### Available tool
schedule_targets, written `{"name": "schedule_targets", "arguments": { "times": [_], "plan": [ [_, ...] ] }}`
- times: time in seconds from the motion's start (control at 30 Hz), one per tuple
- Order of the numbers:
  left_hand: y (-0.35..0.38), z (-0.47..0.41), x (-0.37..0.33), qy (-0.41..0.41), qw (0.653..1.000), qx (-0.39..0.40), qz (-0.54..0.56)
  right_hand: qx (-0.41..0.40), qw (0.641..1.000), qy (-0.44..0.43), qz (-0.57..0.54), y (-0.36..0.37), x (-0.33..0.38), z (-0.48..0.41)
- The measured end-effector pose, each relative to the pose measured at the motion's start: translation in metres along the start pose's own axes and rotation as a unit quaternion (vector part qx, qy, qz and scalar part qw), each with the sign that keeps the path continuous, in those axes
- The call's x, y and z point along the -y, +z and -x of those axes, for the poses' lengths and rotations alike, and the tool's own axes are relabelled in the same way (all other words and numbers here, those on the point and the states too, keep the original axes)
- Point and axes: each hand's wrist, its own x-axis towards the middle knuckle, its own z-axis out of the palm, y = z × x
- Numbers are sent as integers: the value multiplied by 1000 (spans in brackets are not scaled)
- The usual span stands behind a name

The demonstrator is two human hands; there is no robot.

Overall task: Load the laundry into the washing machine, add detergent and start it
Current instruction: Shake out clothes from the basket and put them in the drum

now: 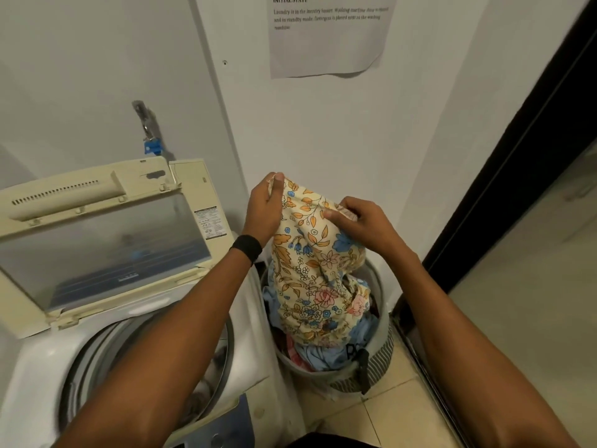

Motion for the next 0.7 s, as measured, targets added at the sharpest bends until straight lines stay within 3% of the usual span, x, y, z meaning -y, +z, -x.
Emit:
{"name": "schedule_targets", "arguments": {
  "times": [0.17,0.3,0.37,0.7],
  "plan": [
    [-1,8,12,-53,998,-7,37,4,999,-1,-53,-7,3,3],
    [12,17,6,-53,992,96,66,2,996,-52,-72,5,20,-3],
    [21,22,6,-28,992,112,52,-2,995,-80,-51,16,27,-6],
    [1,9,18,-67,995,-49,61,72,997,-11,39,-5,2,1]
  ]
}}
